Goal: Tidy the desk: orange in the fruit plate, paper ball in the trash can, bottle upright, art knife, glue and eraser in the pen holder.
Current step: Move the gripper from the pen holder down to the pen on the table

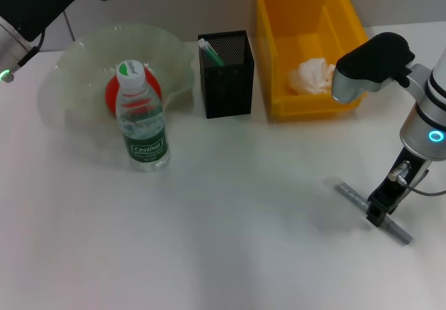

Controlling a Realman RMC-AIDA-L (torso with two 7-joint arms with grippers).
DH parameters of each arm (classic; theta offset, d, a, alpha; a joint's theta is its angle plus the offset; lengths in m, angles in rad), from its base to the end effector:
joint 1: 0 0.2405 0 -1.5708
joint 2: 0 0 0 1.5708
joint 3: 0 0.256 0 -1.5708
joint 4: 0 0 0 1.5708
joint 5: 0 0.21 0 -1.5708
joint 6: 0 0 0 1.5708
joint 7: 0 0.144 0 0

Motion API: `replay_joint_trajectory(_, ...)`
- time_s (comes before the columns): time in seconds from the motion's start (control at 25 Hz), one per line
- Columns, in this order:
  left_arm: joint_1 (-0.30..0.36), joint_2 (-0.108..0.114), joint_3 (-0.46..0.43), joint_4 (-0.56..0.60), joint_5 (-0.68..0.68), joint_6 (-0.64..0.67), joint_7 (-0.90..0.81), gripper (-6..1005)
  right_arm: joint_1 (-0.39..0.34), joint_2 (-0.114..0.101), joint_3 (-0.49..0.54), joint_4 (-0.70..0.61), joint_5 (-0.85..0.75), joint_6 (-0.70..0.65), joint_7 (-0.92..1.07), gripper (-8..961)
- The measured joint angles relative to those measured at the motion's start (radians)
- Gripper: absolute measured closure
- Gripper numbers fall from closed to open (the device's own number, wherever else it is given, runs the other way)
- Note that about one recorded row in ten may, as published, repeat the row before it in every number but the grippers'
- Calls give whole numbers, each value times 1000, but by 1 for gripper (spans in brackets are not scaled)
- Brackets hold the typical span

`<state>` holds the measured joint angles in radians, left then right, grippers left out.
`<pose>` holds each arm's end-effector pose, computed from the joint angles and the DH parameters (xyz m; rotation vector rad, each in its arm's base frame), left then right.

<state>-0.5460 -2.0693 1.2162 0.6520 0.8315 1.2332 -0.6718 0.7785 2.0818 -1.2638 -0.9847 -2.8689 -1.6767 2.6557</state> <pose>-0.1686 0.3946 0.0339 -2.0359 0.0927 -1.0967 0.2277 0.3561 -0.0030 -2.3865 1.2705 -0.9483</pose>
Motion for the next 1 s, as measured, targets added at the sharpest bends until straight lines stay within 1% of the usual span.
replay_joint_trajectory(0.52, 0, 0, 2, 0, -5, 0, 14, 295, 5, 0, 0, 0, -1, 2, 3, 675)
replay_joint_trajectory(1.0, 1, 0, 2, 6, -1, 2, 14, 295, 12, -2, -8, 27, -1, 5, 5, 698)
